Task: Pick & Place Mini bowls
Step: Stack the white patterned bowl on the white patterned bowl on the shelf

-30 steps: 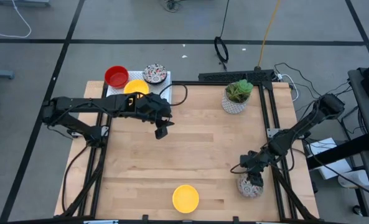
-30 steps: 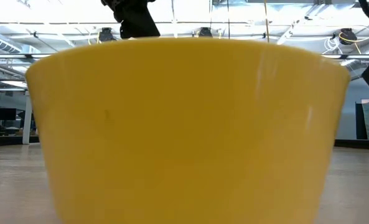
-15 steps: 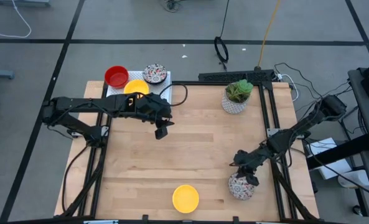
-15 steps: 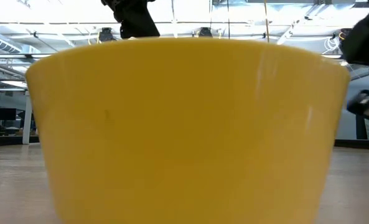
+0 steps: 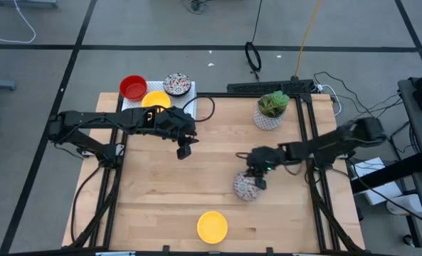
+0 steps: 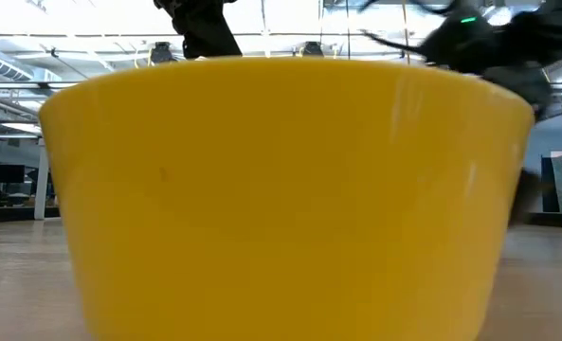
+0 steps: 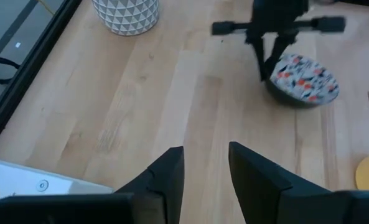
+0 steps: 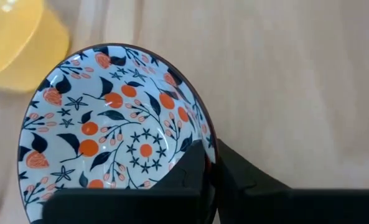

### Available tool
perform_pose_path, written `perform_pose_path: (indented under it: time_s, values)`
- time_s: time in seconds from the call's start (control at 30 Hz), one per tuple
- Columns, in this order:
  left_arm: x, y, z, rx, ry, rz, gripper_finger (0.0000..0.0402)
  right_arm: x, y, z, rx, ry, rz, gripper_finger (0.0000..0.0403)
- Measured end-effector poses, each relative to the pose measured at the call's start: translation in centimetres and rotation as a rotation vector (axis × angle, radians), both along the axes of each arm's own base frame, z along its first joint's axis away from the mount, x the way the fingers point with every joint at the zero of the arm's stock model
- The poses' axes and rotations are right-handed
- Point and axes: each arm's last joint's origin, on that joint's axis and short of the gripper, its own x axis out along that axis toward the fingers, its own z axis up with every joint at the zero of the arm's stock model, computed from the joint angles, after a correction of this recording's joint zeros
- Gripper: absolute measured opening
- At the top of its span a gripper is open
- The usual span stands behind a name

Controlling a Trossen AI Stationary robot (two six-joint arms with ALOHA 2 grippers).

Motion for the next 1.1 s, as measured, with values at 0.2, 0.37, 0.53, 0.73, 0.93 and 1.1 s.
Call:
perform_pose_path:
  time_s: [0.2,0.37,0.53,0.73,0.93,1.1]
  values:
    - [-0.3,0.0,-0.3,-0.029,0.034,0.023,0.0128,5.4,-2.7,0.4,-0.073,-0.018,0.027,0.0007]
    - [-0.9,-0.1,-0.8,-0.068,0.113,0.058,0.0128,8.6,-4.9,0.4,-0.094,-0.013,-0.015,0.0014]
    - [-1.3,-0.5,-1.2,-0.099,0.173,0.082,0.0127,9.6,-6.7,0.0,-0.086,-0.001,-0.075,0.0021]
    - [-1.3,-1.4,-1.2,-0.099,0.175,0.050,0.0122,9.6,-7.7,0.3,-0.085,-0.014,-0.120,0.0022]
    - [-1.1,-2.1,-1.1,-0.093,0.162,0.021,0.0124,9.8,-7.6,0.6,-0.121,-0.050,-0.091,0.0022]
    - [-1.1,-2.3,-1.1,-0.091,0.162,0.014,0.0124,9.8,-7.6,0.6,-0.131,-0.061,-0.082,0.0023]
